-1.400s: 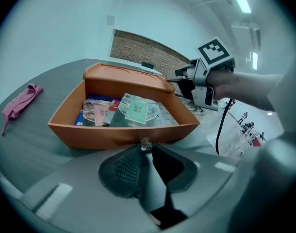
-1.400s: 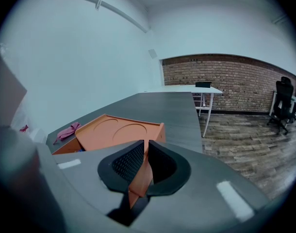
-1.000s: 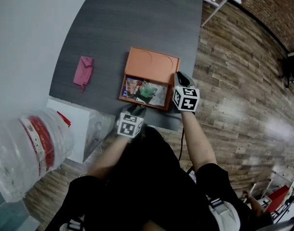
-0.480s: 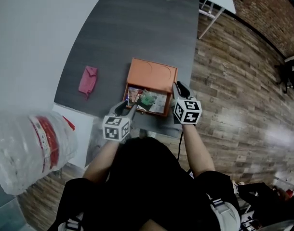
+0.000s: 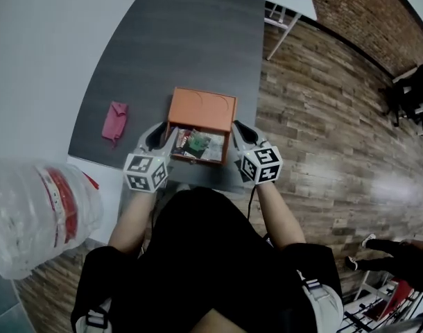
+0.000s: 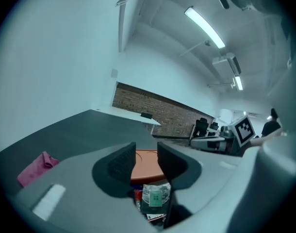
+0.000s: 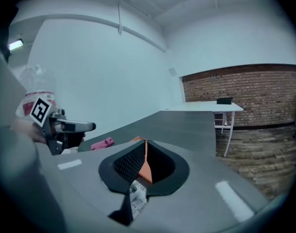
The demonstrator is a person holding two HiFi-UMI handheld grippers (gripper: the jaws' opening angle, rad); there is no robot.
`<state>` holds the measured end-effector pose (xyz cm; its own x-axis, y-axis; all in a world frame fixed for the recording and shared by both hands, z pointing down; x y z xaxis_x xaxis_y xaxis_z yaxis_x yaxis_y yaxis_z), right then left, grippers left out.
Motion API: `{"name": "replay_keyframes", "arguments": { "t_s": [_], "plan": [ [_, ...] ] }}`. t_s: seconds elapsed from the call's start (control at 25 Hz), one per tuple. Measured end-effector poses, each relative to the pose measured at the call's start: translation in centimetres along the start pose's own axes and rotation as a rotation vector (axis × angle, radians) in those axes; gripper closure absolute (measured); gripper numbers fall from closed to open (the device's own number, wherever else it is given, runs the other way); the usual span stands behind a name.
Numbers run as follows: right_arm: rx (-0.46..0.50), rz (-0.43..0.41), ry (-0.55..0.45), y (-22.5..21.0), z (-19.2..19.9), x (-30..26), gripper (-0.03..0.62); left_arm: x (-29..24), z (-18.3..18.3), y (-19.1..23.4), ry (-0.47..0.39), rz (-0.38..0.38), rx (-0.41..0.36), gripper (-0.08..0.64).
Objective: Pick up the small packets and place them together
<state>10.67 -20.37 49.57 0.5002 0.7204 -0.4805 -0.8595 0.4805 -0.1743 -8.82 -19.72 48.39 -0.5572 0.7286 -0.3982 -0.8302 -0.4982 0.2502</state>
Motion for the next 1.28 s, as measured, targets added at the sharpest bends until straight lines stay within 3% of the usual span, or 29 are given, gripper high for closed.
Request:
{"name": "replay_keyframes", "arguments": {
  "t_s": [0.12, 0.28, 0.48, 0.64, 0.72, 0.92, 1.0, 1.28],
  "plan": [
    [0.051, -0.066, 0.050, 1.5, 1.7, -0.7, 0.589, 0.1, -0.4, -0.4, -0.039, 0.004, -0.019, 0.433],
    [0.103, -0.128, 0.175, 2.2, 4.3, -2.7, 0.589, 0.5, -0.7, -0.8, -0.098, -0.005, -0.055, 0.499],
    [0.279, -0.202, 0.350, 4.3, 7.1, -5.6, 0.574, 1.7, -0.4, -0.1, -0.107, -0.031, -0.031, 0.522],
    [0.393, -0.197, 0.450, 5.0, 8.8, -7.6, 0.569, 2.9, -0.2, 0.2, -0.117, -0.050, -0.016, 0.523],
    [0.412, -0.209, 0.504, 5.2, 9.7, -8.3, 0.561, 3.4, 0.0, 0.4, -0.119, -0.061, 0.000, 0.524],
    [0.421, -0.228, 0.634, 5.5, 11.6, -9.6, 0.406, 4.4, 1.0, 1.2, -0.113, -0.094, 0.040, 0.525],
    [0.409, -0.223, 0.672, 5.3, 12.4, -10.1, 0.372, 4.6, 1.5, 1.4, -0.109, -0.101, 0.058, 0.525],
    [0.410, -0.216, 0.798, 5.2, 14.2, -10.1, 0.370, 4.6, 3.0, 1.8, -0.081, -0.105, 0.102, 0.525]
  ]
}}
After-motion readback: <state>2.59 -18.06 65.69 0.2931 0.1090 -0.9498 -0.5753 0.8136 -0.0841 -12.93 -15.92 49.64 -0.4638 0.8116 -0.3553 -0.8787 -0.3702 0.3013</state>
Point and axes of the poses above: the fingertips, and each gripper's own axes: x backward along the fingers, y to its left, z out of its underside, the point moved 1 cm from there along x, backward along the fingers, and after that the axes turned 8 degrees about y, right-handed, at the moved point
